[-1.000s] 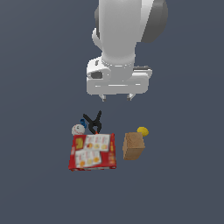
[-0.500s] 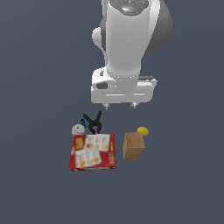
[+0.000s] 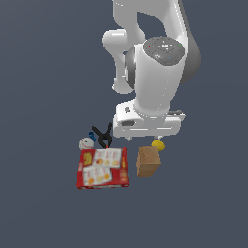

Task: Pick up a designated object from a clutter of objects.

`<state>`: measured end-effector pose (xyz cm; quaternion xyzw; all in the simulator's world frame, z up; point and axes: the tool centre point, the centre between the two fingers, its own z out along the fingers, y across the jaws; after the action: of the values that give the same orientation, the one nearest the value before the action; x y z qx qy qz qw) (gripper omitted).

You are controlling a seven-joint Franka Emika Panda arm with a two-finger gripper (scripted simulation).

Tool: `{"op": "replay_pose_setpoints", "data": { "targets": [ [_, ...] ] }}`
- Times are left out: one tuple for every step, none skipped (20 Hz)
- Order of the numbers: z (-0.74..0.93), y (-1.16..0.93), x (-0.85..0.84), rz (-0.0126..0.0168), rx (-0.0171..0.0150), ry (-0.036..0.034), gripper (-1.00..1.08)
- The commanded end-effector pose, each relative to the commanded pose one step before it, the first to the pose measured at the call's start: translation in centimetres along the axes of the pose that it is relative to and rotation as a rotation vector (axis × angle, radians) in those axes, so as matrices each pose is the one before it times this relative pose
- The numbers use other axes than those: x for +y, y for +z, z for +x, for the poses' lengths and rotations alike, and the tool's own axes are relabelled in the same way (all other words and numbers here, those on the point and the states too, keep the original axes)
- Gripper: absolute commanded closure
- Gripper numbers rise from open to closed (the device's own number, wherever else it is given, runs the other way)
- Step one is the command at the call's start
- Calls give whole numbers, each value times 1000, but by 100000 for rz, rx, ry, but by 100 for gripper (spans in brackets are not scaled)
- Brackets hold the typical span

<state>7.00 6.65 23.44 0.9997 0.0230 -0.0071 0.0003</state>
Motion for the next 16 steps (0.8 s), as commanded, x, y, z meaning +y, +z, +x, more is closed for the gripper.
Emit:
{"op": "replay_pose_setpoints", "data": {
  "targets": [
    [1125,1267,-837,-43,529,-122,-92],
    [349,448,-281,-2,130,-45,-92],
    [310,408,-261,2,131,-45,-92],
    [276,377,-237,5,113,-38,-92],
    [240,333,-216,8,113,-37,-92],
    [210,301,-190,9,93,-30,-92],
    [180,263,-165,10,80,-25,-92],
    [151,226,-140,9,65,-20,-92],
    [119,178,-117,10,65,-20,-92],
    [93,142,-90,8,46,-14,-92],
    [73,123,-59,0,0,0,-92],
    [44,74,-36,0,0,0,-92],
    [1,-18,-22,12,65,-20,-92],
    [-107,-59,49,-8,-164,-40,-92],
    [0,35,0,0,0,0,-92],
    [1,103,-1,0,0,0,-92]
  ]
}}
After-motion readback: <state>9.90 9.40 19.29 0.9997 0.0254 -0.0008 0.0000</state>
